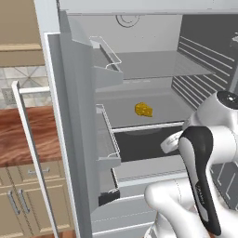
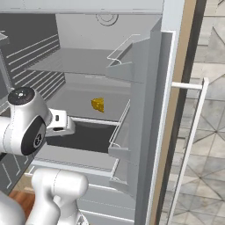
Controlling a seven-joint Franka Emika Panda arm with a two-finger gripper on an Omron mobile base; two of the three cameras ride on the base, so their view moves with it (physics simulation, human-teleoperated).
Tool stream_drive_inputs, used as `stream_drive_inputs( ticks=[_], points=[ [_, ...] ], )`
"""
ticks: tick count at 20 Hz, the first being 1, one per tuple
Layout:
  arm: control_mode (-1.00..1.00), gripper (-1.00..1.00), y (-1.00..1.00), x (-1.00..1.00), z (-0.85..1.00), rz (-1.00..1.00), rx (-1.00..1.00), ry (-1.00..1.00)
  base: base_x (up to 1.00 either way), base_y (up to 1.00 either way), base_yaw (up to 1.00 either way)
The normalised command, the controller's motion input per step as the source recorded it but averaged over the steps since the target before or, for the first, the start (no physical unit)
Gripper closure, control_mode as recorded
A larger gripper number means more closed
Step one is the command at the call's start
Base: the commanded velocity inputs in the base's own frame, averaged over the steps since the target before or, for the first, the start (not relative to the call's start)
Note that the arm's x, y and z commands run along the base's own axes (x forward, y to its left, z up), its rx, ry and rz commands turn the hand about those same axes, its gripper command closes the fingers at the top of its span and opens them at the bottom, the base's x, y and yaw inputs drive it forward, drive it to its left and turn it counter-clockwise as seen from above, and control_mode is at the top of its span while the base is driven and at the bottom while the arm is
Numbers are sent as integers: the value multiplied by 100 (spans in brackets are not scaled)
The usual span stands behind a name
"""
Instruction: Take the cheese, steak, and mushroom from the fridge and place them on the plate on the dining counter to create an appetizer plate.
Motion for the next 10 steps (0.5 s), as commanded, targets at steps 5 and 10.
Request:
stream_drive_inputs(
  ticks=[5, 10],
  points=[
    [-100, -100, 0, 47, 0, -9, 0, -4, 0, 0, 0],
    [-100, -100, -12, 58, 0, -8, 2, -5, 0, 0, 0]
  ],
)
